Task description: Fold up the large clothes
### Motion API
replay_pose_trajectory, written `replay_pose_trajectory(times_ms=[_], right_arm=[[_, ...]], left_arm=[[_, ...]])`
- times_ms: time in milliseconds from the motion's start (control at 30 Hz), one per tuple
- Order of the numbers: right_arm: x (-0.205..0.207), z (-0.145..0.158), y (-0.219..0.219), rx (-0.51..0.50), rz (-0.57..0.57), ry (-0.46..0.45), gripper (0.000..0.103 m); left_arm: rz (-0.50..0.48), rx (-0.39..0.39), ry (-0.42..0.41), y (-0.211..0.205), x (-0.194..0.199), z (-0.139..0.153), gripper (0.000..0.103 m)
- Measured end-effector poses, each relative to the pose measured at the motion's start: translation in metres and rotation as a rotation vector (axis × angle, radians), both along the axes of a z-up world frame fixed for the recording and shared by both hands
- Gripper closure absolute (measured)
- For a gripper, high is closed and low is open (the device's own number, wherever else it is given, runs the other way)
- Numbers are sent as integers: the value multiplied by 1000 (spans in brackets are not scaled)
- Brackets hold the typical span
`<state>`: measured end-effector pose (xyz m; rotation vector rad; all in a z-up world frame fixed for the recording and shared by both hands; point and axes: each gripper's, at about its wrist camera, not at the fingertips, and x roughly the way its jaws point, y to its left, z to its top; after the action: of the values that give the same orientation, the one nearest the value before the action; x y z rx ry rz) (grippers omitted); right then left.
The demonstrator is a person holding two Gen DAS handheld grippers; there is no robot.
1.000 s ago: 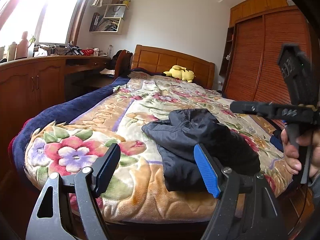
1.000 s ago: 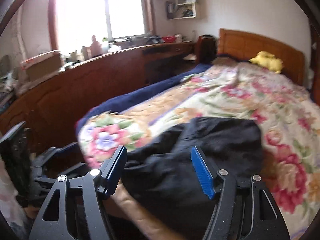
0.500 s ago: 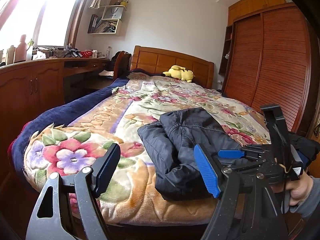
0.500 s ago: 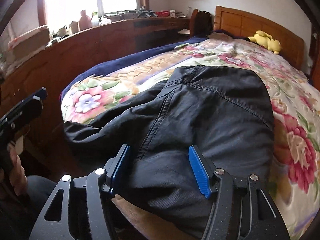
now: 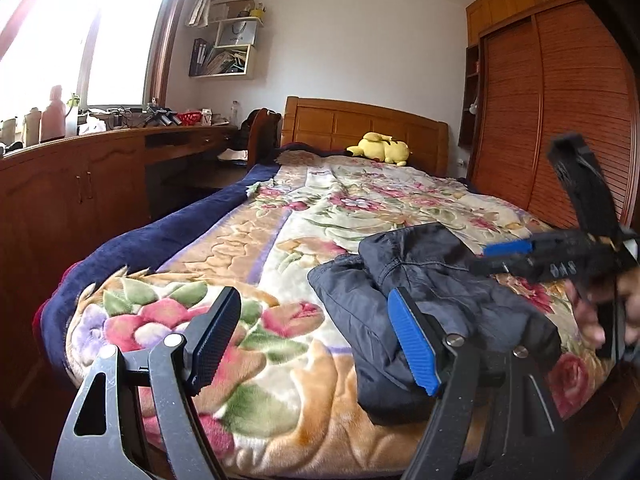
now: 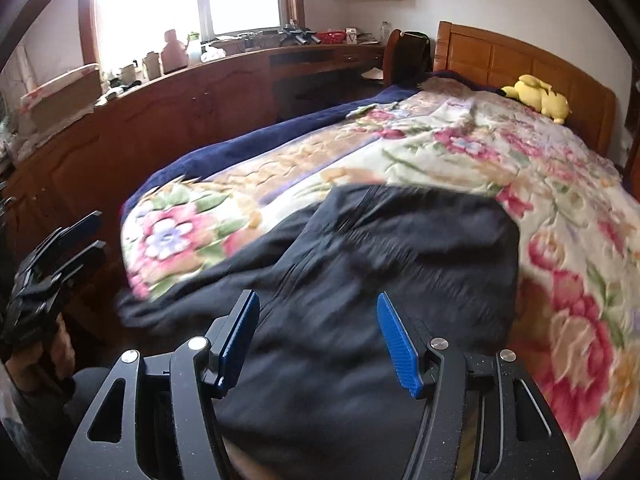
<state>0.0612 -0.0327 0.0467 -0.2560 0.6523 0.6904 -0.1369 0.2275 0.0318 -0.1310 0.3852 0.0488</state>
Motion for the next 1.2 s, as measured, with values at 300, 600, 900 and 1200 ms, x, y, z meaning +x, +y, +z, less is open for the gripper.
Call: replay_pose_trajectory(times_ms=[300, 600, 900, 1200], right_arm=[[81, -13, 74, -115, 57, 76, 40], [135, -51, 142, -306, 143, 150, 61], [128, -31, 147, -214, 190, 37, 100], [122, -19, 134, -127, 130, -25, 102]], left_arm=[[-20, 1, 23, -2, 19, -9, 26], [-66, 1, 52, -14, 30, -20, 26], [-83, -32, 22, -19, 23, -15, 26], [-157, -12, 98, -40, 37, -30, 26]])
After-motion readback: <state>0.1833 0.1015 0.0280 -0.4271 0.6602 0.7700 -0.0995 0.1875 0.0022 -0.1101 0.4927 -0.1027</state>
